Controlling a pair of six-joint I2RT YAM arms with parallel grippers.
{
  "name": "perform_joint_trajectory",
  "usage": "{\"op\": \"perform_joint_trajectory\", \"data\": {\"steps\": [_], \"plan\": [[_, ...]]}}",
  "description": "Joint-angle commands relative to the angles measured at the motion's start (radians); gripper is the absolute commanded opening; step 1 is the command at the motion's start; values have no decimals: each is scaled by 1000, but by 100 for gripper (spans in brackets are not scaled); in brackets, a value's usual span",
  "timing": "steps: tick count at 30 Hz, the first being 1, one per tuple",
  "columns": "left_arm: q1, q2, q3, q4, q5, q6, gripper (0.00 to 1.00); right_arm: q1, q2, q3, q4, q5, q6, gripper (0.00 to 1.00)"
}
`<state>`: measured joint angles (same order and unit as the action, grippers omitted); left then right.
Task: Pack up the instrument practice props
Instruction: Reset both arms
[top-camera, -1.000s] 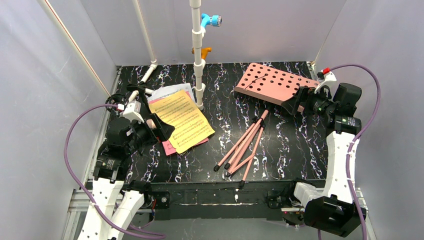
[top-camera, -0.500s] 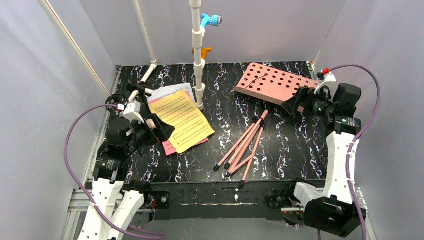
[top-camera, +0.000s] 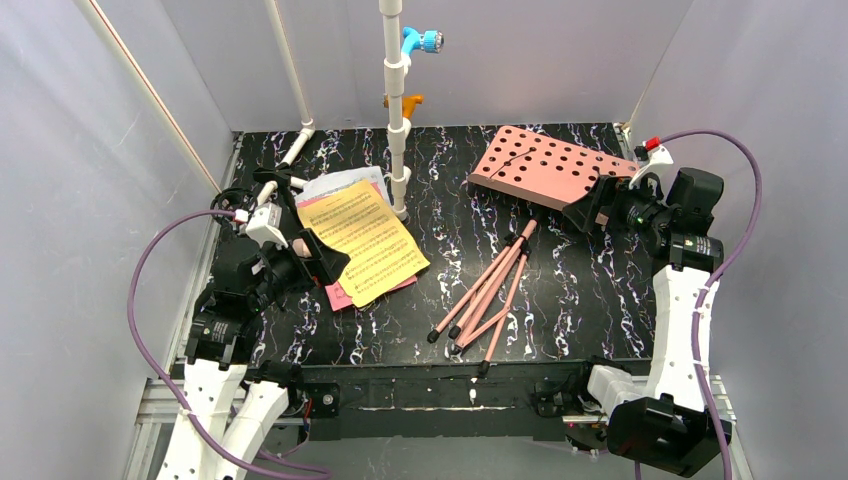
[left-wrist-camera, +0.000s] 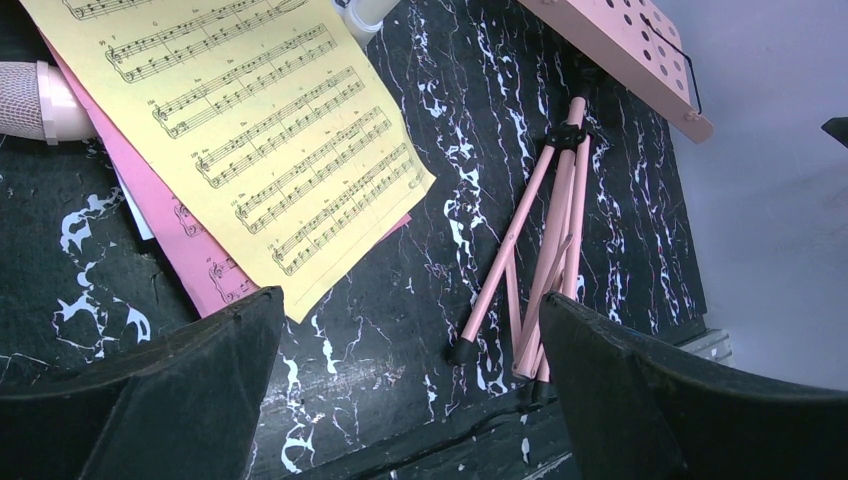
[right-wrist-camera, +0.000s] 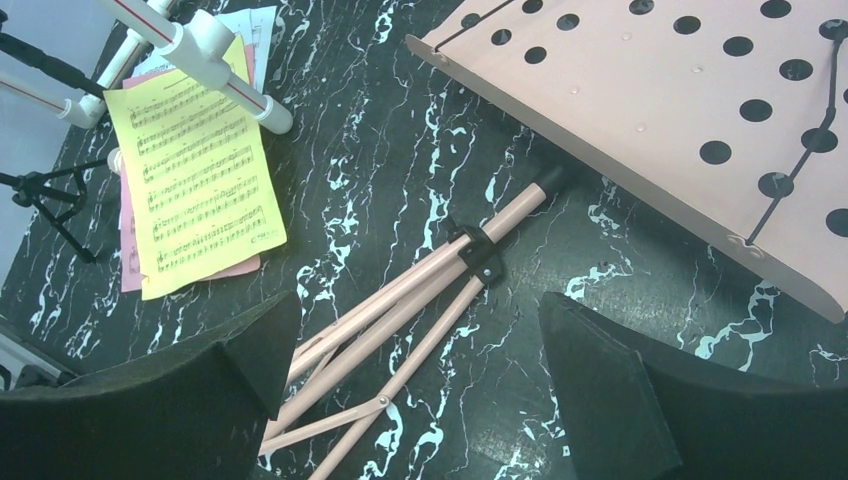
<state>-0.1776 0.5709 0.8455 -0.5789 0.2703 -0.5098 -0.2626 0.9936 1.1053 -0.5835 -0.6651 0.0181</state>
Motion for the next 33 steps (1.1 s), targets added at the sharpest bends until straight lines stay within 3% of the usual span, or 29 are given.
{"op": "perform_joint_trajectory", "data": {"steps": [1,22,33], "plan": [[6,-9,-1,-18,16,2,98,-6,-25,24,-5,-13,-16,98],[6,19,36,-47,75,8,98,-6,-89,-4,26,191,13,98],[6,28,46,-67,87,21,98,-6,-118,-30,64,205,20,98]]}}
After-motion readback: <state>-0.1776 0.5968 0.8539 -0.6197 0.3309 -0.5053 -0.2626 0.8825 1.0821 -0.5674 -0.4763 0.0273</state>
